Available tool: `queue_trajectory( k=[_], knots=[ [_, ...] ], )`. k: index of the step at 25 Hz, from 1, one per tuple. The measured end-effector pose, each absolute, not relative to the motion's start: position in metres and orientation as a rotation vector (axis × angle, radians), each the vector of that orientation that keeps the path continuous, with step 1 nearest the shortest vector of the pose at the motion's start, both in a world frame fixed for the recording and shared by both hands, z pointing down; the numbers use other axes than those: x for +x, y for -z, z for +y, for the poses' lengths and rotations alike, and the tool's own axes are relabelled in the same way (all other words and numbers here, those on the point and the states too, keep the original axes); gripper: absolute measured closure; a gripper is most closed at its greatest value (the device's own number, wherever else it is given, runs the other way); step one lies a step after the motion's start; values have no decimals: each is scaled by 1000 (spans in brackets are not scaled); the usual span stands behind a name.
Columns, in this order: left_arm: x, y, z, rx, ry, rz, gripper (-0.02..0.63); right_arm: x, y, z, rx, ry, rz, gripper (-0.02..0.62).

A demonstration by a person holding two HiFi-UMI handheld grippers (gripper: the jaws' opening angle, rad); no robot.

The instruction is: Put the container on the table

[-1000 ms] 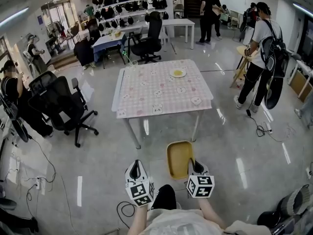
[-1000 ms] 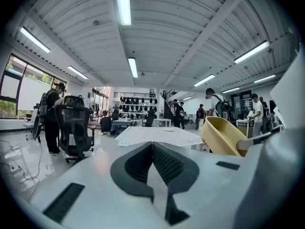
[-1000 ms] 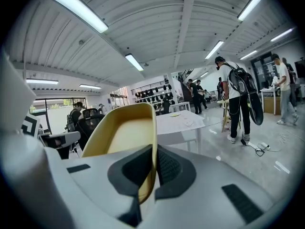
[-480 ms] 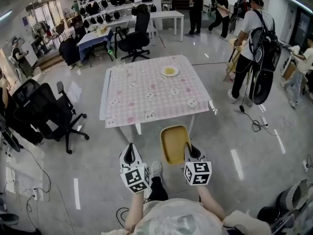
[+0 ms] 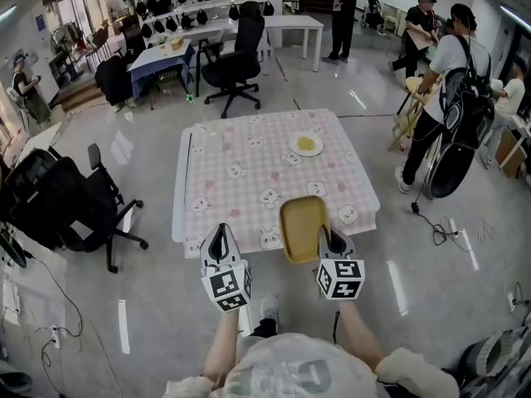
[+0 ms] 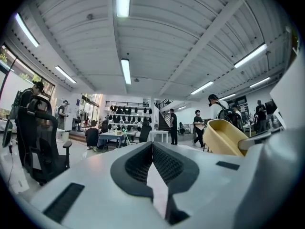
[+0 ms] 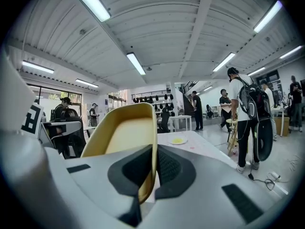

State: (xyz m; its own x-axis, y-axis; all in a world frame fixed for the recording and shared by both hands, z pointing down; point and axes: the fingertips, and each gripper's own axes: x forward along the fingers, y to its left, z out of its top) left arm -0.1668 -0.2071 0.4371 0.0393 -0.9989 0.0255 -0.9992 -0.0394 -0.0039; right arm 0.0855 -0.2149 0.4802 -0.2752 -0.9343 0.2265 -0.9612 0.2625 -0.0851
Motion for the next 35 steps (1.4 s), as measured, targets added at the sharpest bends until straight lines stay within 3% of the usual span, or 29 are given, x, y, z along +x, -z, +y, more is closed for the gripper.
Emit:
queue_trajectory(
  k=[10, 27, 35],
  knots=[
    [-197, -423, -356, 2307, -17, -2139, 578, 45, -469, -356, 1810, -252, -2376, 565],
    [-204, -448, -388, 2229, -57, -2164, 578, 45, -490, -407, 1779, -413, -2366, 565],
    [-207, -448, -394, 2221, -73, -2185, 578, 47, -519, -444, 1725, -689, -2252, 565]
  ],
)
